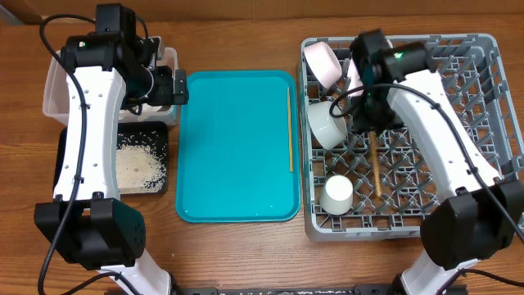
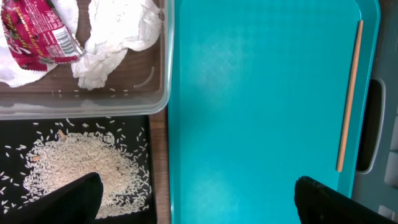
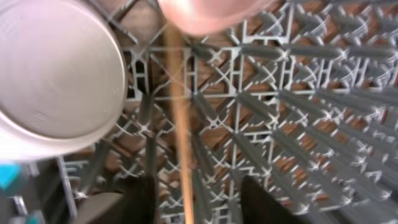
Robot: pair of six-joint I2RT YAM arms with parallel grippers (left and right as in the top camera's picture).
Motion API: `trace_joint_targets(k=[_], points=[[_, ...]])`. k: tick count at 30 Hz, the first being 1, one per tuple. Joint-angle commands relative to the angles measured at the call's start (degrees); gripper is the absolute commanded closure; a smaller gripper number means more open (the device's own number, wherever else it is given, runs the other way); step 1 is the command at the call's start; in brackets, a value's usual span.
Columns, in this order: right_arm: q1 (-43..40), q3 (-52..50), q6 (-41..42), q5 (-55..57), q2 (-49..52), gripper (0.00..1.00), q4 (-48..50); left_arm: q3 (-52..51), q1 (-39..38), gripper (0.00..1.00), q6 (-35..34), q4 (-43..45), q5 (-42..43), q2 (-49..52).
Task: Sort waste into correct bins and load items into the dishwasher
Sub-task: 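Carry the chopstick into the rack and release it between the tines, then return right gripper to the tray and grasp the remaining chopstick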
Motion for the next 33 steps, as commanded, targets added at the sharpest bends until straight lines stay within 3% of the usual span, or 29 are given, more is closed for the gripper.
trace_joint_targets(k=[1, 8, 15, 19, 24, 33], points=[[0.11, -0.85, -1.2, 0.31, -1.42, 0.5, 1.03, 1.05, -0.04, 0.0, -0.52, 0.0, -0.2, 0.28], [0.5, 4.13, -1.38, -1.4, -1.44, 0.49, 0.28, 1.05, -0.04, 0.0, -0.52, 0.0, -0.2, 0.28], [7.93, 14.16, -1.2, -13.92, -1.42, 0.48, 6.4, 1.05, -0.04, 0.0, -0.52, 0.0, -0.2, 0.28], [14.32, 13.53, 3.41, -12.11, 0.24, 0.42, 11.96, 1.05, -0.04, 0.0, -0.52, 0.0, -0.2, 0.28], [19.67, 11.98, 9.44, -6.82, 6.51, 0.41, 14.73, 1.05, -0.04, 0.0, -0.52, 0.02, -0.2, 0.28], [20.92, 11.98, 14.29, -5.2, 18.53, 0.41, 18.12, 1.05, -0.04, 0.0, -0.52, 0.0, -0.2, 0.28]])
